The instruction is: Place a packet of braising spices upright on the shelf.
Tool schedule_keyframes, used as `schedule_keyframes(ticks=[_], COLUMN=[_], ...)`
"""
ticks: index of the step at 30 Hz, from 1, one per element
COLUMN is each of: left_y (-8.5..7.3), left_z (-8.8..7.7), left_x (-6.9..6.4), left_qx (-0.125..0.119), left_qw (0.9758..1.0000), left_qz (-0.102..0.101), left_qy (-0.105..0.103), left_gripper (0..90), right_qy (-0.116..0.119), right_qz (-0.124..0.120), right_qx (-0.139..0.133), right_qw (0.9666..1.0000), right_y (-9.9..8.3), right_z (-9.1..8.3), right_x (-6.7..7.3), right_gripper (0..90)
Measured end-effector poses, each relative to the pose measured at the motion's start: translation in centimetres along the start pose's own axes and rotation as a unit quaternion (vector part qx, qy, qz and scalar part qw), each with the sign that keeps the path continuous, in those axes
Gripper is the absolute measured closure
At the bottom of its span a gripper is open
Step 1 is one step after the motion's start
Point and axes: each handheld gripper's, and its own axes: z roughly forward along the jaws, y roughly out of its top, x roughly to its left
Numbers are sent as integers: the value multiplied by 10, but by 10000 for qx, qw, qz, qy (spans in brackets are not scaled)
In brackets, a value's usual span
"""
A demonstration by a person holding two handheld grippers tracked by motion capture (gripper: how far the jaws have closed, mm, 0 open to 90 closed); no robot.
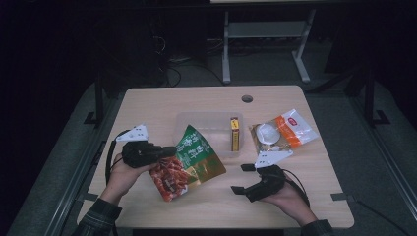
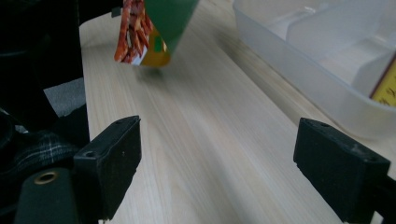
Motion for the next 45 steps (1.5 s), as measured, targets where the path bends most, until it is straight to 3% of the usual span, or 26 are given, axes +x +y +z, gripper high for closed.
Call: schedule_keyframes(ticks=[9, 15, 19, 27, 30, 36, 45], left_y=[9, 11, 9, 8, 8, 5, -2], left_z=[17, 24, 27, 27, 28, 28, 31], left_x=[-6, -12, -14, -13, -13, -13, -13], left_qx=[-145, -228, -300, -377, -391, -358, -228], left_qw=[9999, 9997, 9993, 9990, 9990, 9990, 9993], left_qz=[-31, 2, -59, -119, -116, -125, -126], left_qy=[-76, -105, -205, -198, -197, -246, -268], left_gripper=[900, 900, 900, 900, 900, 896, 897], right_qy=[180, 254, 373, 402, 377, 446, 535], right_qz=[-95, -37, 29, 147, 142, 217, 249], right_qx=[-257, -466, -657, -625, -657, -725, -743], right_qw=[9995, 9986, 9971, 9971, 9970, 9961, 9955], right_y=[16, 24, 27, 27, 27, 28, 32], right_z=[22, 34, 40, 42, 41, 38, 26], right_x=[2, 1, -1, -1, -1, -5, -12], right_gripper=[172, 260, 392, 732, 813, 883, 892])
